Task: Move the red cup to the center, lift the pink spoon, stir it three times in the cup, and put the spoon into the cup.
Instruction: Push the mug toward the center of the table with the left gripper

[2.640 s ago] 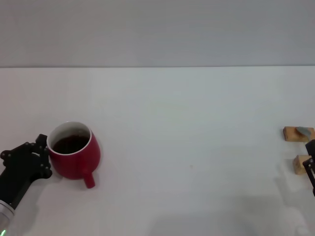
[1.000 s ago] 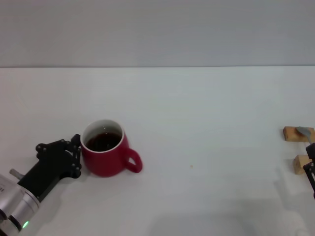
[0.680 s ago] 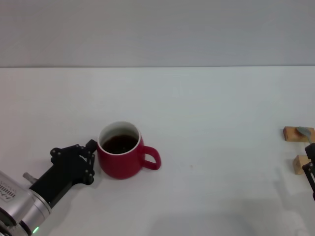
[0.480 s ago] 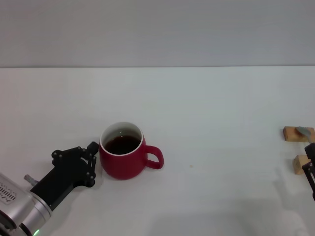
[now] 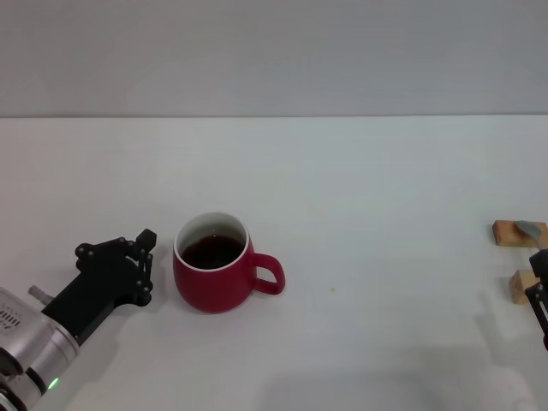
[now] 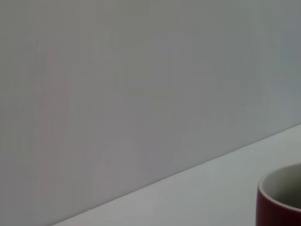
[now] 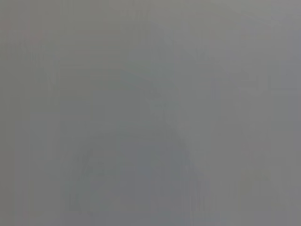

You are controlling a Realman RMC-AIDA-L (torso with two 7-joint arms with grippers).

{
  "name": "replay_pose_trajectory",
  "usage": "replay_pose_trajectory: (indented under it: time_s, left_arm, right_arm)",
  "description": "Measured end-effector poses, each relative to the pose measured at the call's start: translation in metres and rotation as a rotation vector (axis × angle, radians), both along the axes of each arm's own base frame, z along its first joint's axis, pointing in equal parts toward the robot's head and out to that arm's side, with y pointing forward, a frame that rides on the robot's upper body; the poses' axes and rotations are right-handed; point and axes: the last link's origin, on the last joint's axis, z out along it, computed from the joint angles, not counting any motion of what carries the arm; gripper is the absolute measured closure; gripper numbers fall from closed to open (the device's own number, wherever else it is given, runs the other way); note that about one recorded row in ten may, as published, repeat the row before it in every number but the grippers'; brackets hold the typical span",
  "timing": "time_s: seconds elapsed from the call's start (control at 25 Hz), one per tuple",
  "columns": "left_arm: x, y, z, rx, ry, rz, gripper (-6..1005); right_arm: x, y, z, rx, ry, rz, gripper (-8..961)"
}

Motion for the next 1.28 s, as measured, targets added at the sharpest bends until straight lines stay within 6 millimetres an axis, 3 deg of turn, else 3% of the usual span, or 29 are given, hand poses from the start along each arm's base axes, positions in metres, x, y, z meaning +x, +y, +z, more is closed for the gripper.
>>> replay_pose_trajectory:
  time_s: [0.88,1.28]
  left_arm:
    - [0.030,-0.012,-0.028,-0.109,-0.063,-0.097,1001]
    - [0.034,-0.020,-0.036,-0.158,-0.061,-0.116,1001]
  right_arm:
    - [-0.001,0.000,-0.001,-0.004,0.003,0.004,243]
    - [-0.002,0.000,-0.002,-0.011,0.001,0.009,243]
